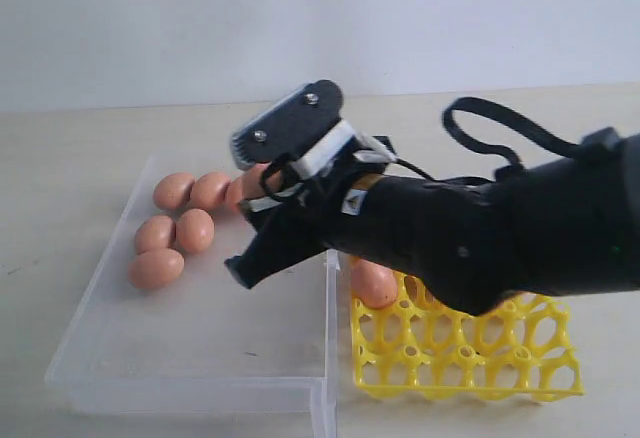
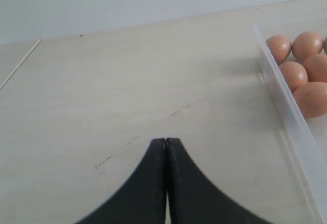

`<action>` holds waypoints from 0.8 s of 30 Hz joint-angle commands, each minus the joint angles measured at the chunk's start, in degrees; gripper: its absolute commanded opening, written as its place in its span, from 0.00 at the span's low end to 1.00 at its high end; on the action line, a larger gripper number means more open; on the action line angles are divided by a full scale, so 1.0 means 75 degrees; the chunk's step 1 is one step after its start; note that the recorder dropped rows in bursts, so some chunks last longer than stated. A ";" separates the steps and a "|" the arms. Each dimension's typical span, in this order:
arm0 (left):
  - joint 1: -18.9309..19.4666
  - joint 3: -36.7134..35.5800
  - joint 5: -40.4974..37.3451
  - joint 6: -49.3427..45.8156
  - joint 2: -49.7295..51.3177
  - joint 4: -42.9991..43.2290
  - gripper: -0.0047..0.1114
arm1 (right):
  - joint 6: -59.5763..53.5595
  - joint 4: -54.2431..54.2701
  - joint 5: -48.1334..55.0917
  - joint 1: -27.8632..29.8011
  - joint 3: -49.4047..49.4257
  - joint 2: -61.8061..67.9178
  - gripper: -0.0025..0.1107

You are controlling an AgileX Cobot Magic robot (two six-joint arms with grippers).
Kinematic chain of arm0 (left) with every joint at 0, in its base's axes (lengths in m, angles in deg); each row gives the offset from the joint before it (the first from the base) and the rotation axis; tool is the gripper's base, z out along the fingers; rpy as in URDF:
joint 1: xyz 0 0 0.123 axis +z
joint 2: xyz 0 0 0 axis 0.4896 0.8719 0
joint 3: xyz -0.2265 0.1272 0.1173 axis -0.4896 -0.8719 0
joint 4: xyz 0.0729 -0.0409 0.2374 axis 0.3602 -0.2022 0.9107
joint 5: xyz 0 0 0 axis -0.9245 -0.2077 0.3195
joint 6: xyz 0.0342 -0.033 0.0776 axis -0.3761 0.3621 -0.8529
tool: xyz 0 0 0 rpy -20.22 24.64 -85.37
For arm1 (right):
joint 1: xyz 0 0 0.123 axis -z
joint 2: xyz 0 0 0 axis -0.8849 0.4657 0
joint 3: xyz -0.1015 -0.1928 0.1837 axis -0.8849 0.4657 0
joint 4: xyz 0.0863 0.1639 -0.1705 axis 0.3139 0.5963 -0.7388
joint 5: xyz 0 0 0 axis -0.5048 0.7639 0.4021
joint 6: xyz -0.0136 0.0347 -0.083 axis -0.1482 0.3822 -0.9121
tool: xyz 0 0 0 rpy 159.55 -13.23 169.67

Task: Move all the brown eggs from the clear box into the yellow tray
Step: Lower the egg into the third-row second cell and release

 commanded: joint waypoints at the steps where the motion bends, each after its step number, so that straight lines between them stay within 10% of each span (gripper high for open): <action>1: -0.0044 0.0031 0.0070 0.0035 -0.0043 -0.0019 0.04 | -0.0205 0.0512 -0.0919 0.0295 0.1124 -0.0680 0.02; 24: -0.0044 0.0031 0.0070 0.0049 -0.0043 -0.0019 0.04 | 0.0366 0.2607 -0.2196 0.0353 0.3027 -0.0911 0.02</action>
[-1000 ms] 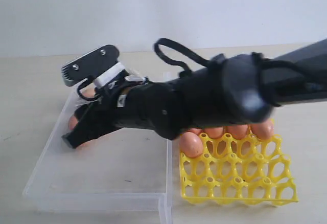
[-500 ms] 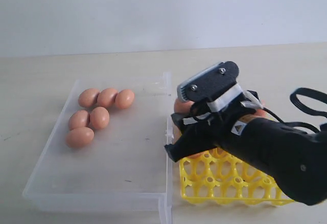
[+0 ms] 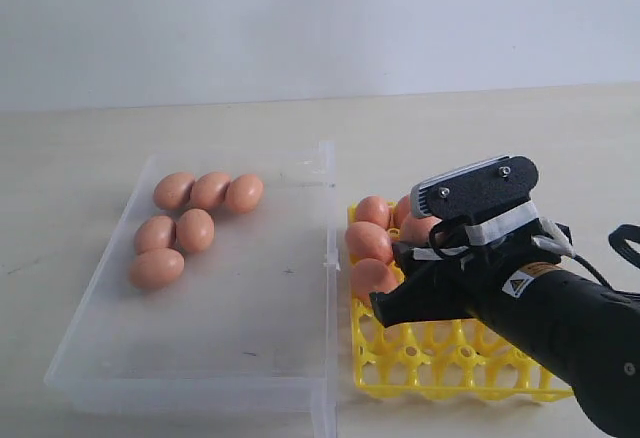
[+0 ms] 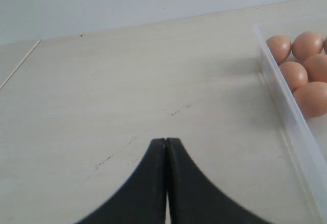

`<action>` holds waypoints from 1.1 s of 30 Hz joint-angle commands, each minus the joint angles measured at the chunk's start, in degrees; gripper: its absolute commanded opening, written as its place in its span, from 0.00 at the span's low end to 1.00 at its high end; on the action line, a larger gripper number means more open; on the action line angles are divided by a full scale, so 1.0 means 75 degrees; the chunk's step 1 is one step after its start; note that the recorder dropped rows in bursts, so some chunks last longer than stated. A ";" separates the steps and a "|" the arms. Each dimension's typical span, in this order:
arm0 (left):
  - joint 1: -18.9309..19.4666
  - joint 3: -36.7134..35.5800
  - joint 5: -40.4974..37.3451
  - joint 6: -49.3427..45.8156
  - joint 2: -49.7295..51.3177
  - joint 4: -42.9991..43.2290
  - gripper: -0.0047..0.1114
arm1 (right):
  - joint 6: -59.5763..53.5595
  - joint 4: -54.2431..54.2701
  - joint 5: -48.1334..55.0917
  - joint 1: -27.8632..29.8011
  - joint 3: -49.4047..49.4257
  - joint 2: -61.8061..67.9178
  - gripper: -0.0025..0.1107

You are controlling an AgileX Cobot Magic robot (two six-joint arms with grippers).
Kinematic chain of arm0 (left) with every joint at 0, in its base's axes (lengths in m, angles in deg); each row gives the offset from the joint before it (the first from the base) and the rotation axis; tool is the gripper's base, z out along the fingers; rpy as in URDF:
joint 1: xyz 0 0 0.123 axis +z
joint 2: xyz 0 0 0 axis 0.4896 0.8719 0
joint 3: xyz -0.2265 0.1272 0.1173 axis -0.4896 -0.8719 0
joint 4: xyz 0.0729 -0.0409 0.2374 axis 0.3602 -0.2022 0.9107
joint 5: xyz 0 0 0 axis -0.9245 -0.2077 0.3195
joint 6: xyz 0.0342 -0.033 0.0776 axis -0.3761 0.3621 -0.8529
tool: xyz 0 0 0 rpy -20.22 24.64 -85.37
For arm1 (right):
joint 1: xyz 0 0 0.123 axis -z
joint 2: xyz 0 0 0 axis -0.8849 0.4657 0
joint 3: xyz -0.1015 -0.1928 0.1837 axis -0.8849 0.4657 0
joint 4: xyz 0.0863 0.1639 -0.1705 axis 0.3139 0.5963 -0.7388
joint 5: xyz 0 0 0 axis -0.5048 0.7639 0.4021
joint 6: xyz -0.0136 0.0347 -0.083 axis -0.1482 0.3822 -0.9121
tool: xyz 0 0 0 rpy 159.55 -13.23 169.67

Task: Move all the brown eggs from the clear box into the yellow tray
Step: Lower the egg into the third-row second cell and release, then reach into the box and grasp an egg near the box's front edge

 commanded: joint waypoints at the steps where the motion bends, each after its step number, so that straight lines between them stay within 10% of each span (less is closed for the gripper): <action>1: -0.0044 0.0031 0.0070 0.0049 -0.0043 -0.0019 0.04 | 0.0203 0.0190 -0.0186 0.0044 0.0034 0.0183 0.02; 9: -0.0044 0.0031 0.0070 0.0049 -0.0043 -0.0019 0.04 | 0.0552 0.0048 -0.0172 0.0044 0.0000 0.0507 0.07; 18: -0.0044 0.0031 0.0070 0.0035 -0.0043 -0.0019 0.04 | 0.0552 0.0065 -0.0172 0.0044 0.0000 0.0501 0.60; 22: -0.0044 0.0031 0.0070 0.0035 -0.0043 -0.0019 0.04 | 0.0369 0.0080 0.0129 0.0044 -0.0089 -0.0034 0.52; 30: -0.0044 0.0031 0.0070 0.0035 -0.0043 -0.0019 0.04 | -0.1381 -0.0770 0.3847 0.0044 -0.2663 -0.0925 0.02; 33: -0.0044 0.0031 0.0070 0.0035 -0.0043 -0.0019 0.04 | -0.0844 -0.1585 0.5126 0.0044 -0.3952 -0.0213 0.02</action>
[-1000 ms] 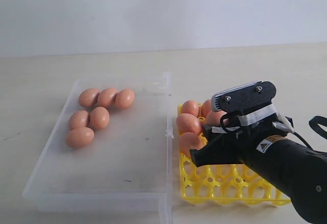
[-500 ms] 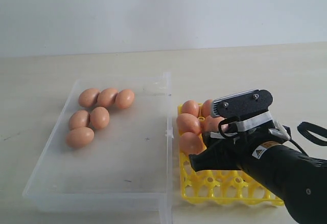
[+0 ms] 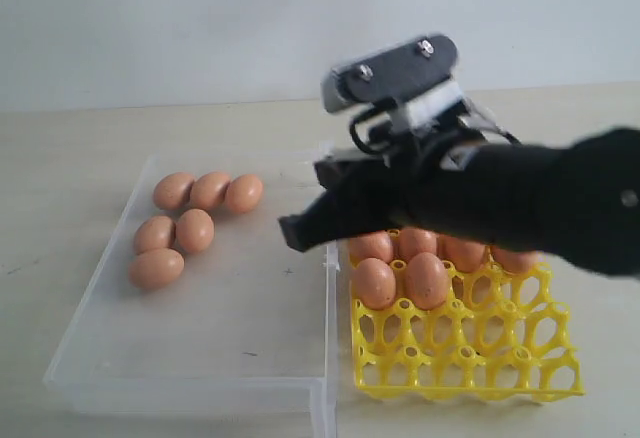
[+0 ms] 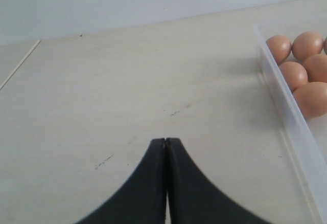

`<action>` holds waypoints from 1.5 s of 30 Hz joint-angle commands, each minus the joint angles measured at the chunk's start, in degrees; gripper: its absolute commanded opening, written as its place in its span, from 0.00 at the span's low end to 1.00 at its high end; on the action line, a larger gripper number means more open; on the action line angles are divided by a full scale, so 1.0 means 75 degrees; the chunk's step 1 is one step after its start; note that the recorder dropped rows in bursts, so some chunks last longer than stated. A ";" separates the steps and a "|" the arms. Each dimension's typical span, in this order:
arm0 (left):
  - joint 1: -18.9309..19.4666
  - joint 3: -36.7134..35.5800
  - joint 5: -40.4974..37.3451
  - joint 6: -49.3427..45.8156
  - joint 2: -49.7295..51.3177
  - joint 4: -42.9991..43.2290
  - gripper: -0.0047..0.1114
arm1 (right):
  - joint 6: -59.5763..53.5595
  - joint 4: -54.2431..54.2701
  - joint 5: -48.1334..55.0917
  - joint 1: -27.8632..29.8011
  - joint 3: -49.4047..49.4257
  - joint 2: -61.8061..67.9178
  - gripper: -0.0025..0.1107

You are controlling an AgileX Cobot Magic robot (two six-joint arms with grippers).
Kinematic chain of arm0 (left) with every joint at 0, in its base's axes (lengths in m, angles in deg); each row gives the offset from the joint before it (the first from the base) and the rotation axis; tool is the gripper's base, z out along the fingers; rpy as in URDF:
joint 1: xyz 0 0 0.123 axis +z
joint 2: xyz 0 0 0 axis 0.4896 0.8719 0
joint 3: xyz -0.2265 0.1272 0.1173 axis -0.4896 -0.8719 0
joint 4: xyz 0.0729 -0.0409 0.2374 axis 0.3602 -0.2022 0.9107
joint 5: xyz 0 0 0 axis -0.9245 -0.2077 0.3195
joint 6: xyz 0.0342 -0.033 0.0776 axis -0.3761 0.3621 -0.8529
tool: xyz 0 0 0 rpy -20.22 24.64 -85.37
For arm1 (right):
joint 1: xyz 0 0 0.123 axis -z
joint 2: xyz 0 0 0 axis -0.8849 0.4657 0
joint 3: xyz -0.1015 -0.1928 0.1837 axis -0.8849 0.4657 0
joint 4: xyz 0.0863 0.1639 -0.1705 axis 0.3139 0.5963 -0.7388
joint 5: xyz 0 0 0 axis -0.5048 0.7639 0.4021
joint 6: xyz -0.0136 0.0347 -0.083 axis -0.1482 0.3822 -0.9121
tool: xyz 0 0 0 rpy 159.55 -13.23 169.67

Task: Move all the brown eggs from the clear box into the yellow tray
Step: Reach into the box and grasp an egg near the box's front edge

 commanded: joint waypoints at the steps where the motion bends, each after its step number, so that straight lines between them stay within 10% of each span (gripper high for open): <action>1: -0.0044 0.0031 0.0070 0.0035 -0.0043 -0.0019 0.04 | 0.0655 -0.1410 0.2027 0.0038 -0.1818 0.0921 0.02; 9: -0.0044 0.0031 0.0070 0.0035 -0.0043 -0.0019 0.04 | 0.4406 -0.3950 0.5752 -0.0159 -0.5243 0.3806 0.21; 14: -0.0044 0.0031 0.0070 0.0035 -0.0043 -0.0019 0.04 | 0.2840 -0.3987 0.7182 -0.0508 -0.6779 0.4907 0.58; 18: -0.0044 0.0031 0.0070 0.0035 -0.0043 -0.0019 0.04 | 0.0309 -0.4712 0.7353 -0.0890 -0.7168 0.5402 0.55; 27: -0.0044 0.0031 0.0070 0.0035 -0.0043 -0.0019 0.04 | -0.0136 -0.5384 0.5885 -0.1047 -0.7375 0.5936 0.64; 39: -0.0044 0.0031 0.0070 0.0035 -0.0043 -0.0019 0.04 | -0.0290 -0.5043 0.5535 -0.1047 -0.8233 0.7006 0.63; 42: -0.0044 0.0031 0.0070 0.0035 -0.0043 -0.0019 0.04 | -0.0137 -0.5112 0.5609 -0.1047 -0.8226 0.7116 0.50; 45: -0.0044 0.0031 0.0070 0.0035 -0.0043 -0.0019 0.04 | 0.0464 -0.5376 0.5680 -0.1031 -0.8226 0.7042 0.07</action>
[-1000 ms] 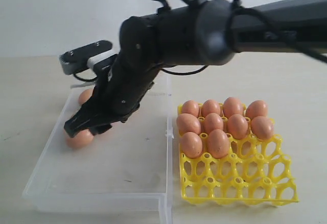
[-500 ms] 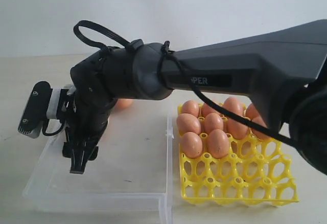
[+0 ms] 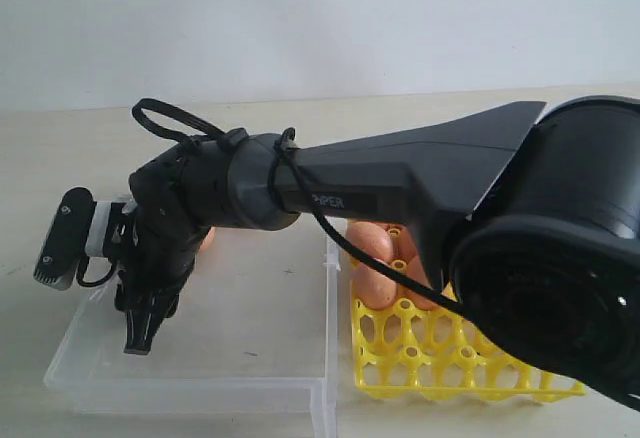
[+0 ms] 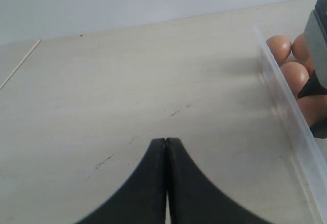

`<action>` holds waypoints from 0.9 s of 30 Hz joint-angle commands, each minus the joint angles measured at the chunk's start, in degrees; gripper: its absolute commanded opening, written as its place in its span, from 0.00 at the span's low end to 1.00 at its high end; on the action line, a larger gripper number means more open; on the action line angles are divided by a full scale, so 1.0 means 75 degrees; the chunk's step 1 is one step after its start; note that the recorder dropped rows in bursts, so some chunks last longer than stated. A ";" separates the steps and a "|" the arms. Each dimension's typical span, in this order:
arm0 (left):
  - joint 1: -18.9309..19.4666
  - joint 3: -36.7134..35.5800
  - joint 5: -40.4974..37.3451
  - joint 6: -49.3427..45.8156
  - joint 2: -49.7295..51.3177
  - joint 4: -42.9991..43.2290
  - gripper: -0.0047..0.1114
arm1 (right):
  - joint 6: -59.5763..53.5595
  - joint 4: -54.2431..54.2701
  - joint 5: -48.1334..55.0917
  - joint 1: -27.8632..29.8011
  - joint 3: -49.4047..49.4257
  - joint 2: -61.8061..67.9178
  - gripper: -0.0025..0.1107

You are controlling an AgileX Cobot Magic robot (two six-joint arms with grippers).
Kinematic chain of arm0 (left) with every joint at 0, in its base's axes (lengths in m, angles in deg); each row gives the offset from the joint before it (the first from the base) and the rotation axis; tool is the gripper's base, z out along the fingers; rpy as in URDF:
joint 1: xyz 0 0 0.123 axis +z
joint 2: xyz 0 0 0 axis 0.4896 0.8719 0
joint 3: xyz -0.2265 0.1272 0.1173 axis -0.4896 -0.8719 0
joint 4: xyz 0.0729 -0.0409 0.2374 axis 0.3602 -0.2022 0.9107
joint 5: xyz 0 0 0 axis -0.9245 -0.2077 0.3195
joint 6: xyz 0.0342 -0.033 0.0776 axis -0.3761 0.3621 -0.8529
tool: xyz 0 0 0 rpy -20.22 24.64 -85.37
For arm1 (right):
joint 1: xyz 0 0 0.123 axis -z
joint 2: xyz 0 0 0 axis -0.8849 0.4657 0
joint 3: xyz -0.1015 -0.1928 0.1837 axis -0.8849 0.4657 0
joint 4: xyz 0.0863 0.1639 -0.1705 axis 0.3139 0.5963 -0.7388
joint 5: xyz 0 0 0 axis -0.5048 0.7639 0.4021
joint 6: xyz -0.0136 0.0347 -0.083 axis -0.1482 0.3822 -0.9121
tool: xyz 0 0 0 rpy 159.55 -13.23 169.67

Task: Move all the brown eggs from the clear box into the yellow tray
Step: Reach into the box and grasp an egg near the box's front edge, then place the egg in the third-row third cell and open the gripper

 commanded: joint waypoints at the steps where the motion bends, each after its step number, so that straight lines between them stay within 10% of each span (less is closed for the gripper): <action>1: -0.0044 0.0031 0.0070 0.0035 -0.0043 -0.0019 0.04 | 0.0731 -0.0289 0.0080 0.0045 -0.0024 -0.0167 0.03; 14: -0.0044 0.0031 0.0070 0.0035 -0.0043 -0.0019 0.04 | 0.2842 0.0554 -0.5936 0.0942 0.5579 -0.4173 0.02; 27: -0.0044 0.0031 0.0070 0.0035 -0.0043 -0.0019 0.04 | 0.1703 0.2871 -0.7879 0.2021 1.0119 -0.6989 0.02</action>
